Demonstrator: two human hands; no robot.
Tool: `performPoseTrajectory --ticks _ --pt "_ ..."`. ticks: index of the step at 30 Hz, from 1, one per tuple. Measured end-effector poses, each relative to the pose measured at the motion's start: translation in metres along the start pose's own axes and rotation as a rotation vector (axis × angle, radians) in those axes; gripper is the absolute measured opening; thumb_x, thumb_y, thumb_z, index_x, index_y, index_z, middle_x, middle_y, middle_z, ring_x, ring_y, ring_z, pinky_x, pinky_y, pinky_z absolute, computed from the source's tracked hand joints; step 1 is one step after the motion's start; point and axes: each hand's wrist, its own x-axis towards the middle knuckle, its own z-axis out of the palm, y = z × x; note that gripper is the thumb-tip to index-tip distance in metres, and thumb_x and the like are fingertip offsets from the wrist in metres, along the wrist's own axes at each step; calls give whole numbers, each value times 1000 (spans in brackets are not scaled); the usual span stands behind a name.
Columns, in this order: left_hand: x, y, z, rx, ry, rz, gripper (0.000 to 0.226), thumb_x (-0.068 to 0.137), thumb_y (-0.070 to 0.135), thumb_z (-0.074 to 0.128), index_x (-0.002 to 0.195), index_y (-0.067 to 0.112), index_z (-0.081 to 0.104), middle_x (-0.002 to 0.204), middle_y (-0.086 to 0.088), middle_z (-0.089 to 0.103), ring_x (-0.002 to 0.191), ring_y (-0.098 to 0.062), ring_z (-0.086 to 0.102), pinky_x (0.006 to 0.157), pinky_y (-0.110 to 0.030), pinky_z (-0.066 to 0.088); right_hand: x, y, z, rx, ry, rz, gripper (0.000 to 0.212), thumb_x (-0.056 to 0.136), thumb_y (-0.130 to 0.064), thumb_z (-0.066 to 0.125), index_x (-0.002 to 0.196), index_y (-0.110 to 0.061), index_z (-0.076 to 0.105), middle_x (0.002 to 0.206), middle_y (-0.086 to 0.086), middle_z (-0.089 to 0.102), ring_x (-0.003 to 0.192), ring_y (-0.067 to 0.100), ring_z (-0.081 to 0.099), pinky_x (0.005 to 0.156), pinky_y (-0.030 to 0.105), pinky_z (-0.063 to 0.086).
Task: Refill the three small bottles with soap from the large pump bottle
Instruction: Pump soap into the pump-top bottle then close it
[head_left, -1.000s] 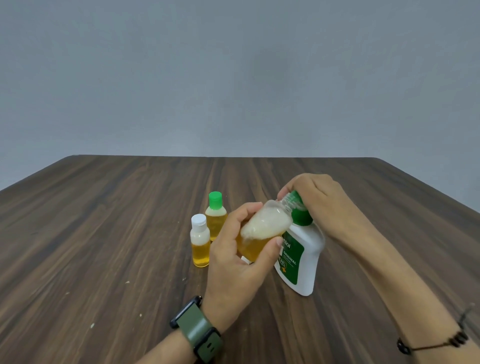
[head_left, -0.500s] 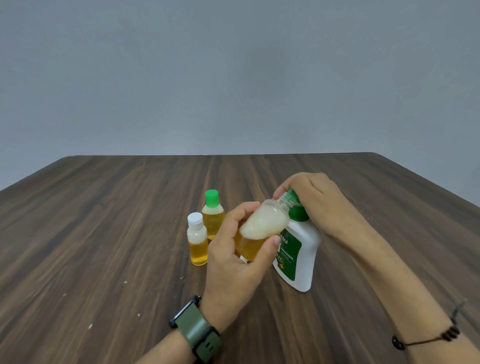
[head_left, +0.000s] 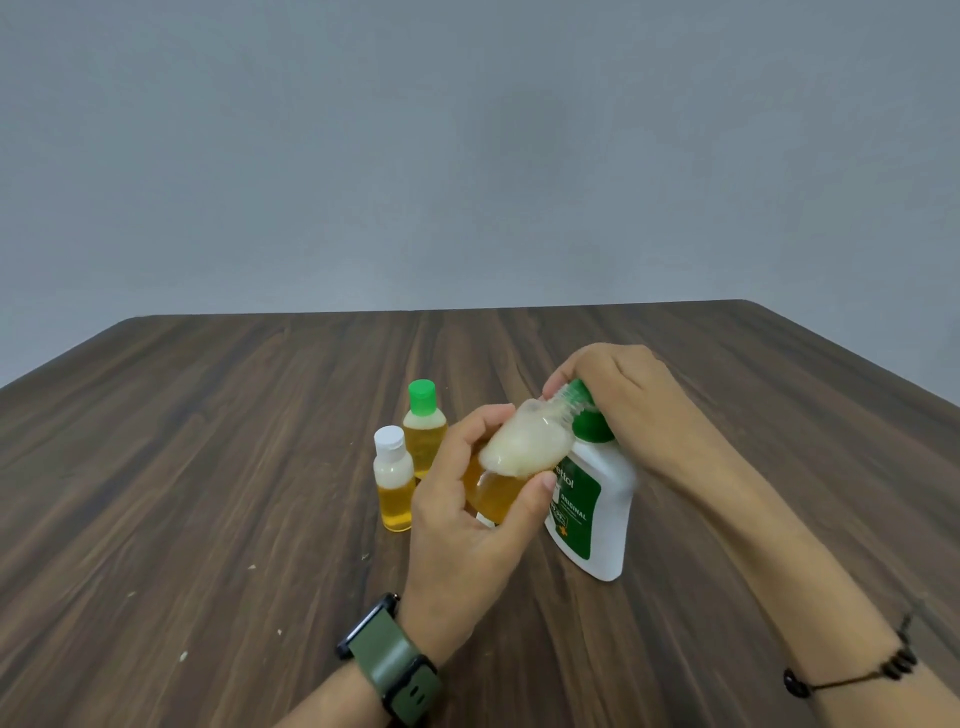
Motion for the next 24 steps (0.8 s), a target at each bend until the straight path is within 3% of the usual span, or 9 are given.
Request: performPoseTrajectory --ticks 6,9,11,13,17,20,24 --pt "1 1 1 -23 21 4 43 73 34 65 113 32 50 109 25 56 99 -5 58 76 -12 48 2 -5 -3 -15 -6 -24 39 95 -16 33 86 1 67 87 16 65 70 20 55 55 17 40" --pt "4 1 0 -47 39 -1 43 72 34 66 113 31 52 110 20 59 99 -8 59 79 -14 49 7 -8 -8 -17 -18 -21 40 94 -16 32 92 13 60 94 27 62 87 40 56 63 29 37" --pt "4 2 1 -51 33 2 43 72 34 66 113 32 51 110 21 59 100 -6 59 79 -14 49 7 -10 -9 -18 -14 -22 40 93 -15 32 93 16 57 96 29 61 87 43 54 65 31 36" --pt "4 3 1 -49 28 6 44 72 33 66 113 32 50 110 22 58 100 -6 59 79 -14 49 6 -9 -8 -19 -17 -26 39 93 -15 33 91 15 58 93 27 62 74 34 52 64 32 37" --pt "1 0 1 -20 7 -11 43 73 33 65 113 30 50 110 25 56 101 -4 57 77 -10 47 3 0 -1 -11 -18 -1 39 94 -15 33 83 3 66 80 17 63 66 15 51 59 27 37" --pt "0 -1 2 -14 -10 -16 43 73 33 64 113 32 48 108 28 55 100 -3 57 76 -10 48 0 2 0 22 -3 -8 39 93 -18 35 77 -6 68 78 11 65 66 14 53 59 27 40" --pt "2 0 1 -42 12 -7 44 73 33 65 113 32 50 110 25 57 100 -5 58 77 -11 48 3 -4 -4 13 -14 -7 38 93 -17 35 82 -1 68 83 14 66 68 15 53 57 21 41"
